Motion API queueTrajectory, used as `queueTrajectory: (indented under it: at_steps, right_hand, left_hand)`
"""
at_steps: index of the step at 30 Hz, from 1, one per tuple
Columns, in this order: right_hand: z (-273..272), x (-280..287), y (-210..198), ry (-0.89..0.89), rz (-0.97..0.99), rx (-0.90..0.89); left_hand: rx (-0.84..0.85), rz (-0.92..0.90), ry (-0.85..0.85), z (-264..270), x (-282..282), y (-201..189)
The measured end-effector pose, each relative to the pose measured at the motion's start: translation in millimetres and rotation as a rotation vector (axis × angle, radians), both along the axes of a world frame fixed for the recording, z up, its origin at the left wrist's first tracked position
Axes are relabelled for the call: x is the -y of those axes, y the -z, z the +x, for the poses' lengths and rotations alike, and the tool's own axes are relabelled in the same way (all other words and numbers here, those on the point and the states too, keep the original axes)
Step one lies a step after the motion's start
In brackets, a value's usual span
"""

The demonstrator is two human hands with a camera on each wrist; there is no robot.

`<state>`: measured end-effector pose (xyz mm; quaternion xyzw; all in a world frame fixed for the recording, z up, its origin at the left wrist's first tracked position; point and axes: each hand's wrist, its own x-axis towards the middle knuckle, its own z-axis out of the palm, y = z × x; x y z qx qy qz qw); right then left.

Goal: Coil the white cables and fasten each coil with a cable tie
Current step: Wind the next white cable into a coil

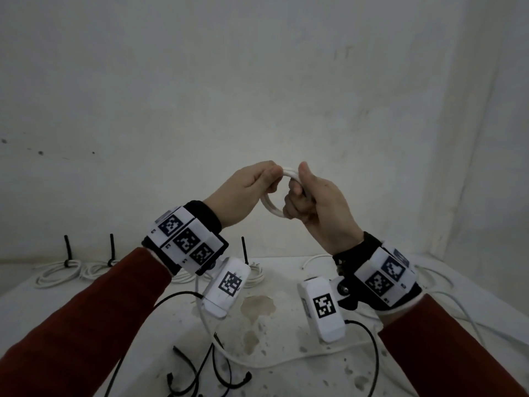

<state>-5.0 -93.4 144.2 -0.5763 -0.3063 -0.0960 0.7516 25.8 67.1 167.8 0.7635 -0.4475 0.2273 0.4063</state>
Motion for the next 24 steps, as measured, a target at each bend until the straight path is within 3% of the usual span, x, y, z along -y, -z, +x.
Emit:
queueTrajectory:
  at_steps: [3,7,9,15,21,24]
  right_hand:
    - [-1,5,-3,-0.064,-0.055,0.027]
    - [-9,9,-6,-0.345,0.028,-0.072]
    - [-13,10,-11,-0.404,0.032,-0.110]
    - [-7,28,-18,-0.450,0.190,-0.158]
    - [-7,56,-30,-0.393,0.402,-0.025]
    - [-6,73,-38,-0.360,0.631,0.067]
  left_hand:
    - [0.022,-0.013,0.001,-1,2,-4]
    - [0.003,-0.002,0.025,3,6,-9]
    - [-0.007,-0.004,0.057,4,8,-10]
    - [0.187,0.005,-0.069,15,8,-2]
    - [0.179,-0.056,-0.302,36,-6,21]
    - [0.039,-0.090,-0.320,43,-7,38]
